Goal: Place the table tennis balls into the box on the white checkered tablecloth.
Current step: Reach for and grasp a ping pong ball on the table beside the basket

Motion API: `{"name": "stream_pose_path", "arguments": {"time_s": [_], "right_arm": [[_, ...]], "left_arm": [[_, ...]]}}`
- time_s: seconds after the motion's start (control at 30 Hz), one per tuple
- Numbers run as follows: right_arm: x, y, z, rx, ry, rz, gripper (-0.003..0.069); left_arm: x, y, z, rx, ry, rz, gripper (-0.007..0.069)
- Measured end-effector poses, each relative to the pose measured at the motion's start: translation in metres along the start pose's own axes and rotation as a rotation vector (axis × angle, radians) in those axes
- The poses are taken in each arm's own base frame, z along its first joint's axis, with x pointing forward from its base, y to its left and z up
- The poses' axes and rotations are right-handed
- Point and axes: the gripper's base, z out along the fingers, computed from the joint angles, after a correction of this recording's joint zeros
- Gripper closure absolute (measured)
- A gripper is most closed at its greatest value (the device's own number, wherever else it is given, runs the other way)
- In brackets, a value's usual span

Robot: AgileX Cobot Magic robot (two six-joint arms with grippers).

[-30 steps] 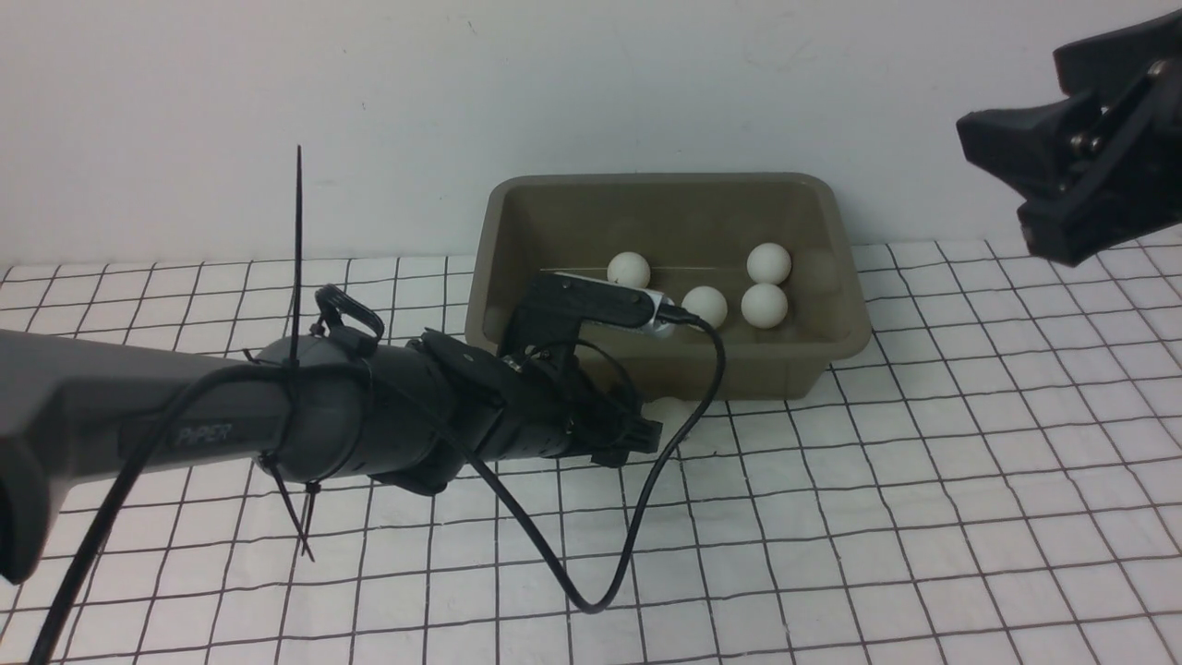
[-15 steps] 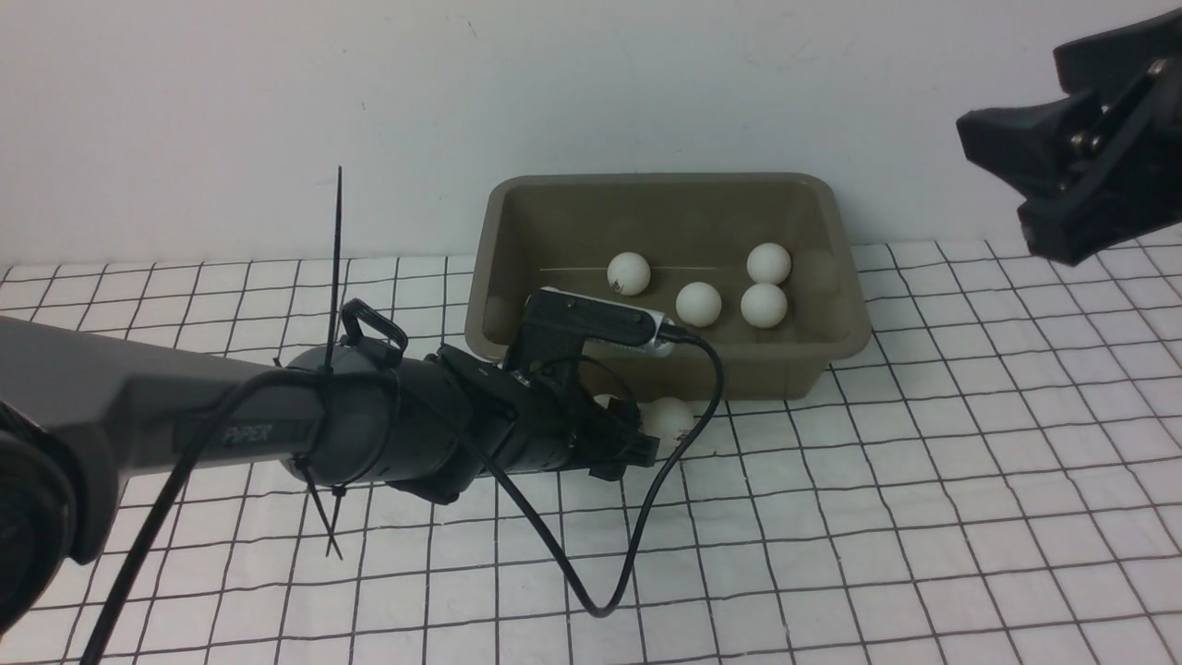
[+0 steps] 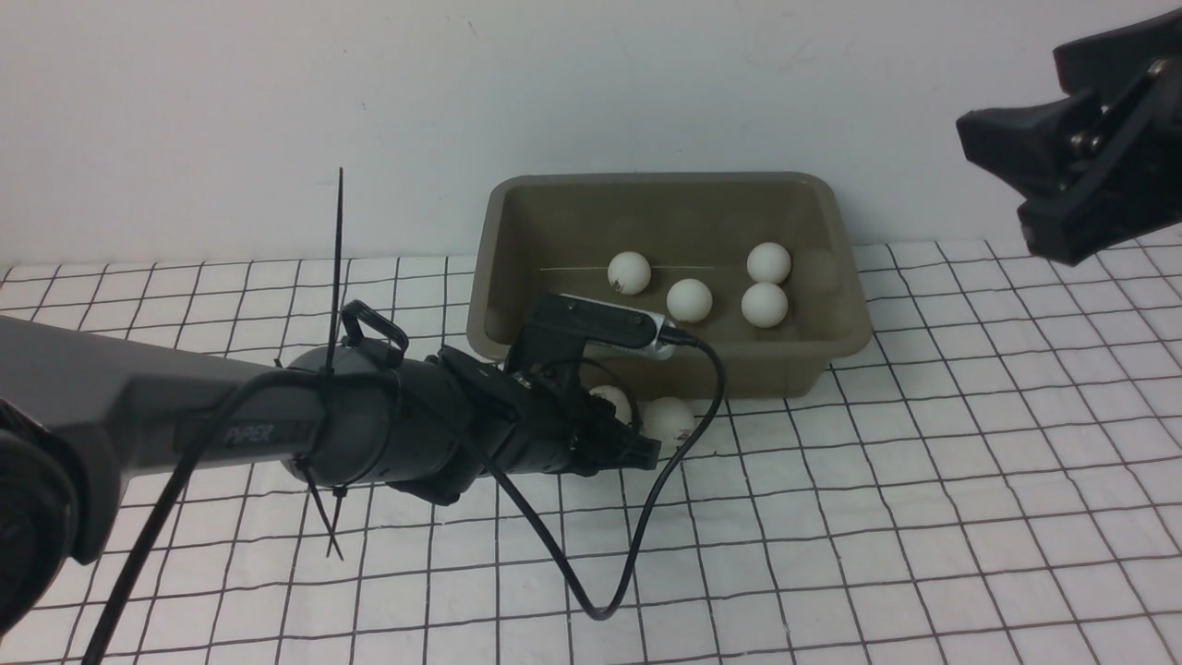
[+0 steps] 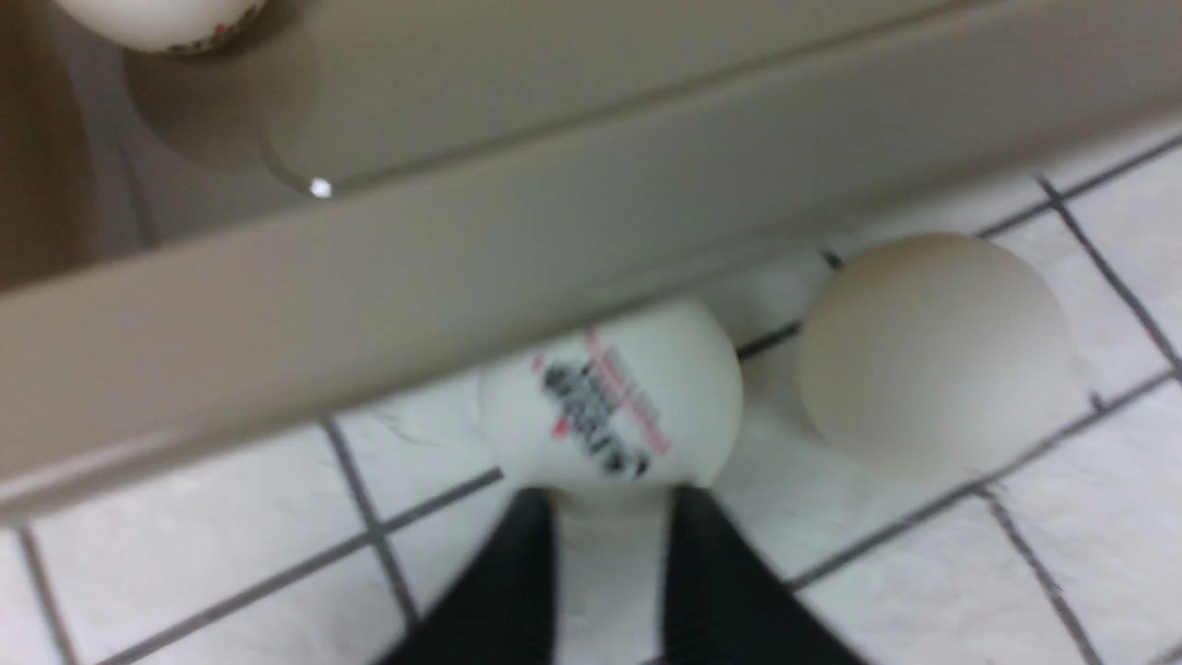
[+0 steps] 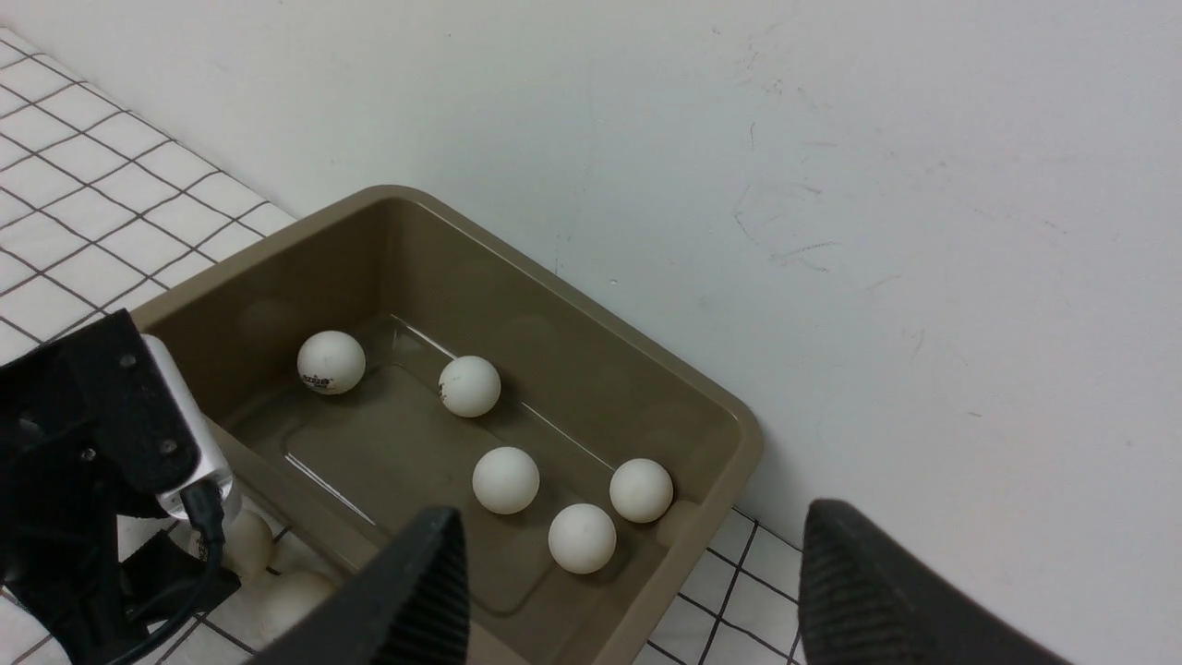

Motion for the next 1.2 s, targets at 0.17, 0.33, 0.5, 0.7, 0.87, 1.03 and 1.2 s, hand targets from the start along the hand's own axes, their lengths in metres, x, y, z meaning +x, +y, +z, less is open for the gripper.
{"name": "stream_pose_path", "arguments": {"time_s": [0.17, 0.33, 0.5, 0.7, 0.87, 1.03, 1.2], "right_arm": [[0.000, 0.000, 0.000, 0.000, -0.001, 0.000, 0.0216], [0.000, 0.000, 0.000, 0.001, -0.002, 0.000, 0.0216], [0.000, 0.000, 0.000, 0.001, -0.003, 0.000, 0.0216], [-0.001, 0.000, 0.000, 0.002, -0.006, 0.000, 0.0216], [-0.001, 0.000, 0.000, 0.004, -0.013, 0.000, 0.0216], [-0.001, 0.000, 0.000, 0.004, -0.013, -0.001, 0.0216], [-0.001, 0.000, 0.000, 0.006, -0.013, -0.004, 0.0216]], "left_arm": [[-0.003, -0.005, -0.005, 0.056, 0.007, 0.033, 0.0625], [-0.012, -0.011, -0.019, 0.102, -0.020, 0.038, 0.0629], [-0.022, -0.012, -0.032, 0.113, -0.059, 0.037, 0.0629], [-0.022, -0.016, -0.034, 0.149, -0.048, 0.039, 0.0617], [-0.022, -0.017, -0.034, 0.159, -0.044, 0.048, 0.0501], [-0.022, -0.017, -0.034, 0.158, -0.048, 0.115, 0.0329], [-0.019, -0.015, -0.034, 0.149, -0.043, 0.137, 0.0182]]}}
